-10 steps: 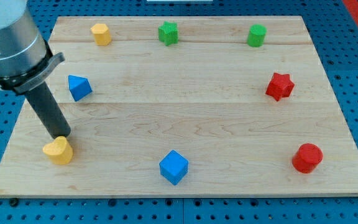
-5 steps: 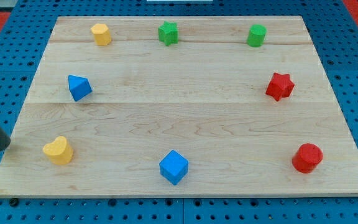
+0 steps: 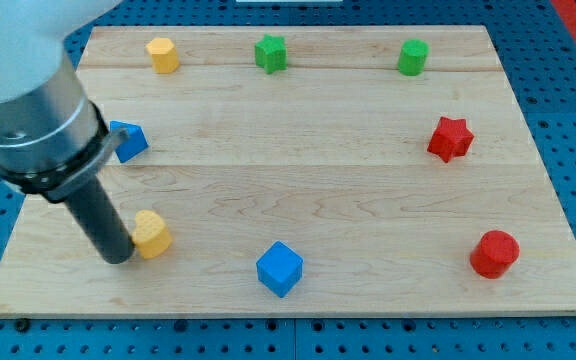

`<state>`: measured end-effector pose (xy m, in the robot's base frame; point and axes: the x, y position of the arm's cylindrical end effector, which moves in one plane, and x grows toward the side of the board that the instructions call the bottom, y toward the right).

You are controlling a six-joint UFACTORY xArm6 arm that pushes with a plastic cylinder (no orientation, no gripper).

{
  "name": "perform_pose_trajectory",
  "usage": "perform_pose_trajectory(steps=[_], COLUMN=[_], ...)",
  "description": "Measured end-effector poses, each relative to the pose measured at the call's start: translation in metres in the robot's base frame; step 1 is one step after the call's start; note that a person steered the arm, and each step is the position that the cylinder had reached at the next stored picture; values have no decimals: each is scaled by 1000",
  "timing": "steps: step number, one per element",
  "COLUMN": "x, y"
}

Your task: Push yellow heart towards top of the blue cube

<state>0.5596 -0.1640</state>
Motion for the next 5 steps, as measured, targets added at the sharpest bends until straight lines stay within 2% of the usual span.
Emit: perform_pose_trajectory(steps=[1,2,3,5], x=[-22,-25,-30,-61], y=[7,35,99,181])
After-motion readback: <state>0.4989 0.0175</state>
